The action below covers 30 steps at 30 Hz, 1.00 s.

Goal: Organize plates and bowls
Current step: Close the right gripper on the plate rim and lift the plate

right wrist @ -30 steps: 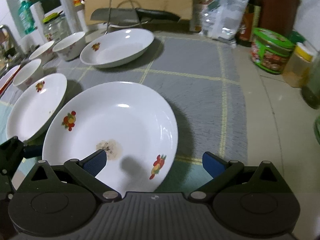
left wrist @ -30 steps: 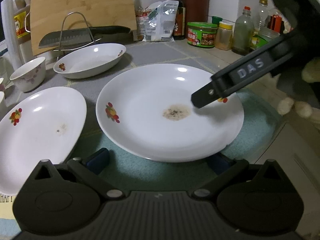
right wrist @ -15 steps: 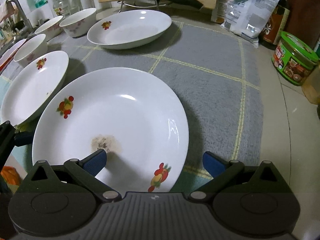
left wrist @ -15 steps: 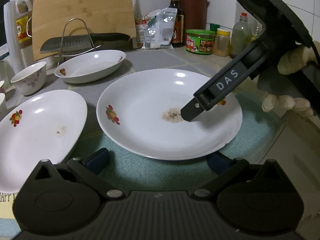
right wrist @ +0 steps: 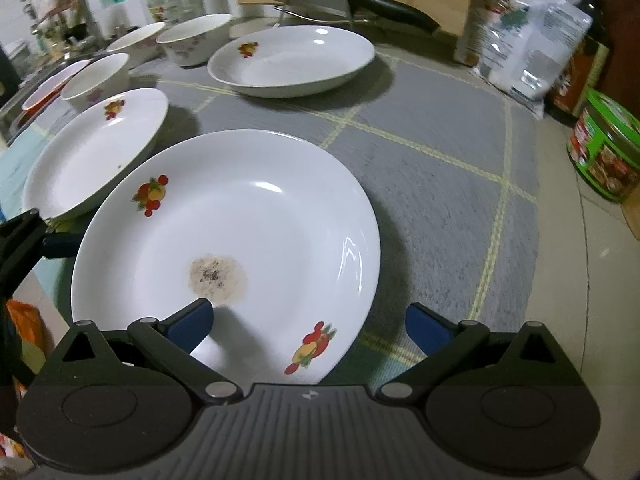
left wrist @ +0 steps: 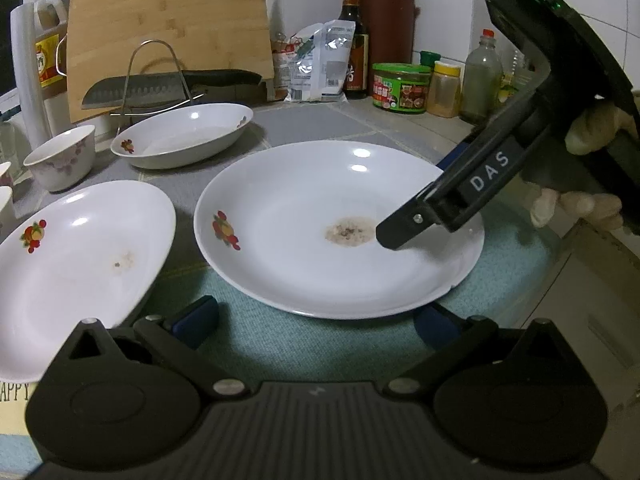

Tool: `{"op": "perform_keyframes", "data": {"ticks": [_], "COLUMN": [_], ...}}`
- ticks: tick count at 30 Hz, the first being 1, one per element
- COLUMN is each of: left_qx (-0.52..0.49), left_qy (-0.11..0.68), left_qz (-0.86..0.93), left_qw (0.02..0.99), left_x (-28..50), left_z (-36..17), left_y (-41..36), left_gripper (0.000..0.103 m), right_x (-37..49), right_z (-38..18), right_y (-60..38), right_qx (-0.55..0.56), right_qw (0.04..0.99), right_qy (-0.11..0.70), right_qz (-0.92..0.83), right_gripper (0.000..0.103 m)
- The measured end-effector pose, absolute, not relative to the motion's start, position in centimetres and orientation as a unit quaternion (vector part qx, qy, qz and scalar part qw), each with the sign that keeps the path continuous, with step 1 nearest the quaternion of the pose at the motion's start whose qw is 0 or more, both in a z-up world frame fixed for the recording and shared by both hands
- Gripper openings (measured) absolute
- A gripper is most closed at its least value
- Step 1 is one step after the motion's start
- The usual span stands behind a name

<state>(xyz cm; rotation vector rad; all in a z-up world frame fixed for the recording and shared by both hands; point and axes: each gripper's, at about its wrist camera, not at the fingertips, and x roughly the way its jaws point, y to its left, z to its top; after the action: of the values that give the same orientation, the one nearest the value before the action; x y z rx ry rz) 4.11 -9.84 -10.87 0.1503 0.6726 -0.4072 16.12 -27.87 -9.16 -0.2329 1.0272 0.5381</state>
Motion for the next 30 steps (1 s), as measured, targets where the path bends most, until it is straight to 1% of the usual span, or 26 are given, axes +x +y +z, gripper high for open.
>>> {"op": "perform_keyframes", "data": {"ticks": [17,30], "left_qx": [0.093,0.092], "left_qy": [0.32,0.327], "left_qz": [-0.22,-0.219], "left_qw": [0.917,0.915], "left_x": [4.4,4.6], "left_z": [-10.8,-10.7], "left_y": [-10.6,-10.9], "left_gripper": [0.103,0.103], "right_x": [20.6,21.8], "right_z": [-9.2,-9.2], "right_y": [-28.0,-28.2], "right_qx": [-0.084,-0.061], "right_qw": [0.777,0.752], "right_qy": [0.456,0.458], "right_qz": [0.425,0.47], "right_gripper": [0.103,0.103]}}
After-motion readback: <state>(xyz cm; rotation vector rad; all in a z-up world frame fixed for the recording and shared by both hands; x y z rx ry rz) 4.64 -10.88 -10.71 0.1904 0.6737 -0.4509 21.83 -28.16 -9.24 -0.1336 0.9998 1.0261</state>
